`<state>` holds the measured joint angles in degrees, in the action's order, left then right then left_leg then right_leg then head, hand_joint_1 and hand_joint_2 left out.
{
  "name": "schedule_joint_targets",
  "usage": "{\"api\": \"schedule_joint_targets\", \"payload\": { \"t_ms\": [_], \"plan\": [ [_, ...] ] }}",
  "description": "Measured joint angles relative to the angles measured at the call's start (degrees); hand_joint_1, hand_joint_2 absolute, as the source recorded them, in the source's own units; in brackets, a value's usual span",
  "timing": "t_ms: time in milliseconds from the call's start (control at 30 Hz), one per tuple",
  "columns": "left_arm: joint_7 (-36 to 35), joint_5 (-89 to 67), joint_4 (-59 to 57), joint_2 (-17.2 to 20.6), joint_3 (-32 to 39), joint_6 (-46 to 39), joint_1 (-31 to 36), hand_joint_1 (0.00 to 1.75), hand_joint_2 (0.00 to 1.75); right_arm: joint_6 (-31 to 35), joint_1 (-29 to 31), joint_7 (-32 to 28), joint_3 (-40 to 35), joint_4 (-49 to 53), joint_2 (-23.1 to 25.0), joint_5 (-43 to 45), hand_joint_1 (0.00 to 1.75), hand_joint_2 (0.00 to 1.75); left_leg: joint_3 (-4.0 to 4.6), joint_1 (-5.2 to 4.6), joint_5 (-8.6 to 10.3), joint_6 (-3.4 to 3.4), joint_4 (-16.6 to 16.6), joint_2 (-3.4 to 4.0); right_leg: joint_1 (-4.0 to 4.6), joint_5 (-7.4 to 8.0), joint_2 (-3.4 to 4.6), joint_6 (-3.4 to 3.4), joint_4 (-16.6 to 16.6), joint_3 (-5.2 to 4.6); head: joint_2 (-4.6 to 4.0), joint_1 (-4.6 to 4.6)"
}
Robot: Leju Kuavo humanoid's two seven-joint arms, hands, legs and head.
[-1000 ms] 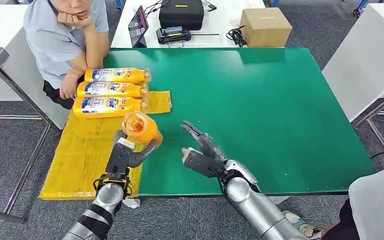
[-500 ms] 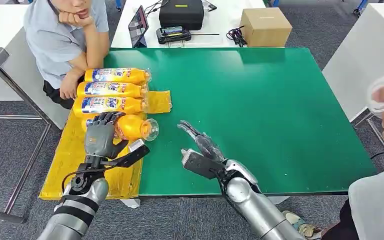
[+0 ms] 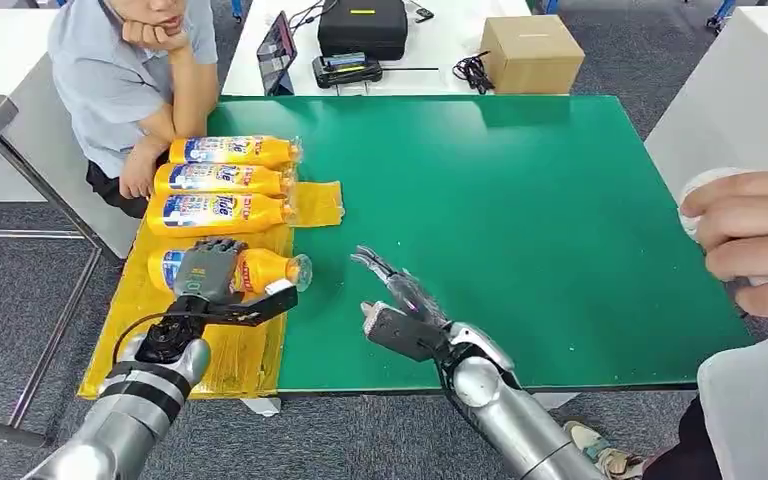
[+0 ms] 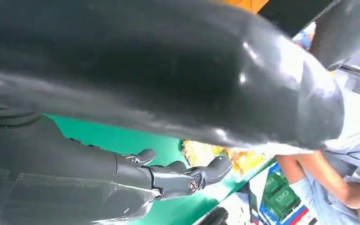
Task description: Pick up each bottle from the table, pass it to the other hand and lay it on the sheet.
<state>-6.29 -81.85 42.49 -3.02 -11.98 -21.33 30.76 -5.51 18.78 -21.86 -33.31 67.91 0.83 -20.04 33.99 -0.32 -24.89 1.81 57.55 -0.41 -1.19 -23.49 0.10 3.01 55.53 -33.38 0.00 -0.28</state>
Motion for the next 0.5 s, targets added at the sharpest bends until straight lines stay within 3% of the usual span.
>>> {"api": "schedule_joint_targets", "payload": {
  "t_ms": [100, 133, 167, 233, 500],
  "plan": [
    [-0.94, -0.28, -2.03, 0.0, -0.96, 0.7, 1.43, 1.38, 1.75, -0.28, 0.01, 0.0, 0.07, 0.02, 0.2, -0.2, 0.0, 0.0, -0.01, 0.0, 0.0, 0.0, 0.0, 0.01, 0.0, 0.0, 0.0, 0.0, 0.0, 0.0, 0.0, 0.0],
    [-1.4, -0.37, -2.73, 0.0, -1.33, 0.5, 1.72, 0.73, 1.75, -0.37, 0.01, 0.0, 0.07, 0.02, 0.22, -0.2, 0.0, 0.0, -0.01, 0.0, 0.01, -0.01, 0.0, 0.01, 0.0, 0.0, 0.0, 0.0, 0.0, 0.0, 0.0, 0.0],
    [-1.79, -0.54, -3.26, 0.0, -1.48, 0.28, 1.89, 0.73, 1.75, -0.39, 0.0, 0.0, 0.07, 0.02, 0.35, -0.28, 0.0, 0.0, -0.01, 0.0, 0.01, -0.02, 0.0, 0.02, 0.0, 0.0, 0.0, 0.0, 0.0, 0.0, 0.0, 0.0],
    [-2.84, -1.31, -4.55, -0.02, -2.28, -0.27, 2.41, 0.0, 1.75, -0.48, 0.01, 0.02, 0.11, 0.02, 0.48, -0.33, 0.0, 0.0, -0.01, 0.0, 0.02, -0.03, 0.0, 0.01, 0.0, 0.0, 0.0, 0.0, 0.01, 0.0, 0.0, 0.0],
    [-4.76, -2.82, -8.42, -0.17, -4.22, 1.09, 3.82, 0.0, 1.75, -0.48, 0.2, 0.02, 0.33, 0.02, 0.7, -0.35, 0.0, 0.0, 0.01, 0.0, 0.03, -0.03, 0.0, -0.04, 0.0, 0.0, -0.02, 0.0, 0.01, 0.0, 0.0, 0.0]
  ]
}}
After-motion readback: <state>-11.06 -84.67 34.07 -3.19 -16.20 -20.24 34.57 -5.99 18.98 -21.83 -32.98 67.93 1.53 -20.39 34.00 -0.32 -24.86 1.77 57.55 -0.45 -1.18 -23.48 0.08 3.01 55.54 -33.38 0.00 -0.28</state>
